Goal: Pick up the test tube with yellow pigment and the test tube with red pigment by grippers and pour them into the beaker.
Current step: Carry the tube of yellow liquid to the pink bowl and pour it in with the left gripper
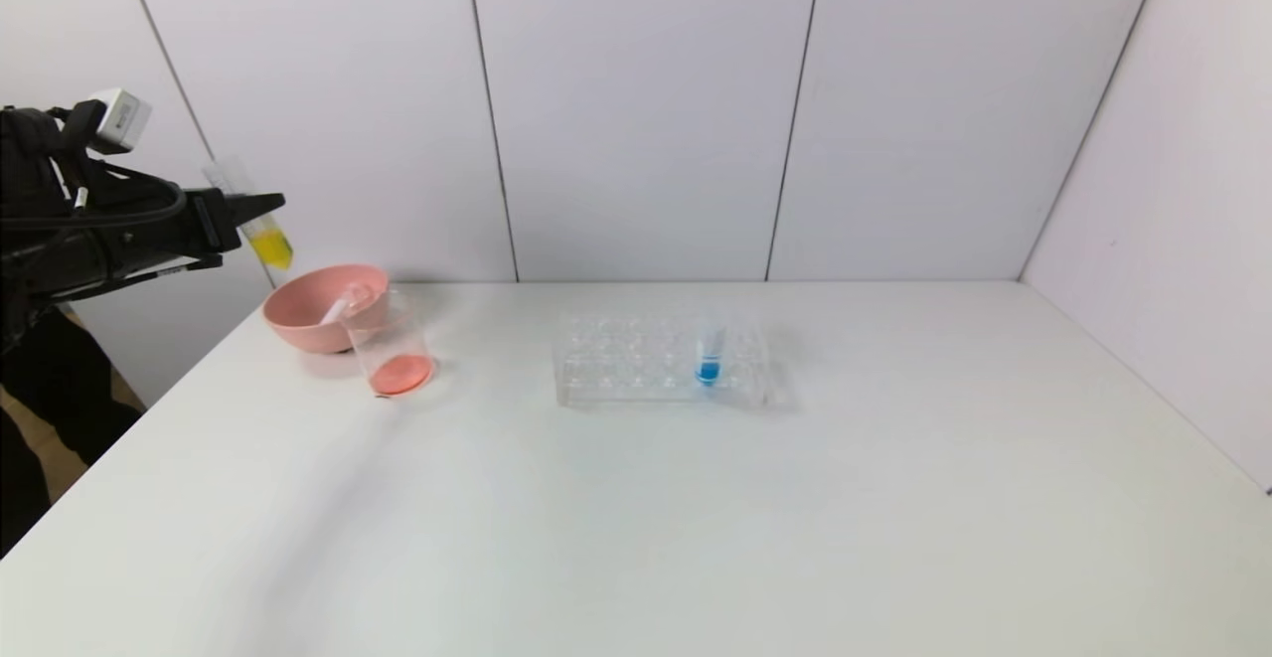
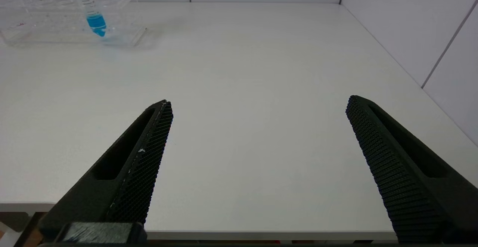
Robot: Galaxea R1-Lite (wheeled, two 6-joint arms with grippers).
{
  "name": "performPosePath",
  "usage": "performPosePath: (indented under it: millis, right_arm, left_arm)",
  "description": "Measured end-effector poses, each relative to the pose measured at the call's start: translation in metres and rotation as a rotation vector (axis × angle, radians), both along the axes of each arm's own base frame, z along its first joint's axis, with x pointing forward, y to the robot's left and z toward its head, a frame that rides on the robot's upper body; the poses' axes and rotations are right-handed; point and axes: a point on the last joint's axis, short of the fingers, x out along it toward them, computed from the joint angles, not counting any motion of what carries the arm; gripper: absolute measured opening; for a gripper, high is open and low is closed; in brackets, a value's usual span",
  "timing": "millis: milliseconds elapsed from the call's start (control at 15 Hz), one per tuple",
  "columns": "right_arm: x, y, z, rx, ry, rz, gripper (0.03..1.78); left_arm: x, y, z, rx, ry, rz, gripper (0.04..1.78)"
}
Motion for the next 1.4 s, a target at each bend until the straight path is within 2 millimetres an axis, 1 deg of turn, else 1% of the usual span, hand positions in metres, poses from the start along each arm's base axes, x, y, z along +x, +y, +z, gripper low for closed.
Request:
performPosePath:
  millis: [133,333,667,1067,1400]
  right_arm:
    - [0.0,0.0,0.0,0.0,0.0,0.0,1.7]
    - [0.0,0.0,0.0,0.0,0.0,0.0,1.7]
    - [0.0,0.0,0.0,0.0,0.0,0.0,1.7]
    - [0.0,0.0,0.0,0.0,0.0,0.0,1.7]
    - [0.0,0.0,0.0,0.0,0.0,0.0,1.7]
  left_arm:
    - [-0.002,0.0,0.002,-0.028,0.002,0.032,0.46]
    - [-0.004,-0.001,0.003,-0.003,-0.011,0.032,0.46]
    - [-0.005,0.001,-0.002,0.182,-0.035,0.0,0.46]
    - [-0.015,0.014,-0.022,0.424,0.024,-0.119,0.46]
    - [-0.017,0.015,-0.039,0.548,0.087,-0.21,0.46]
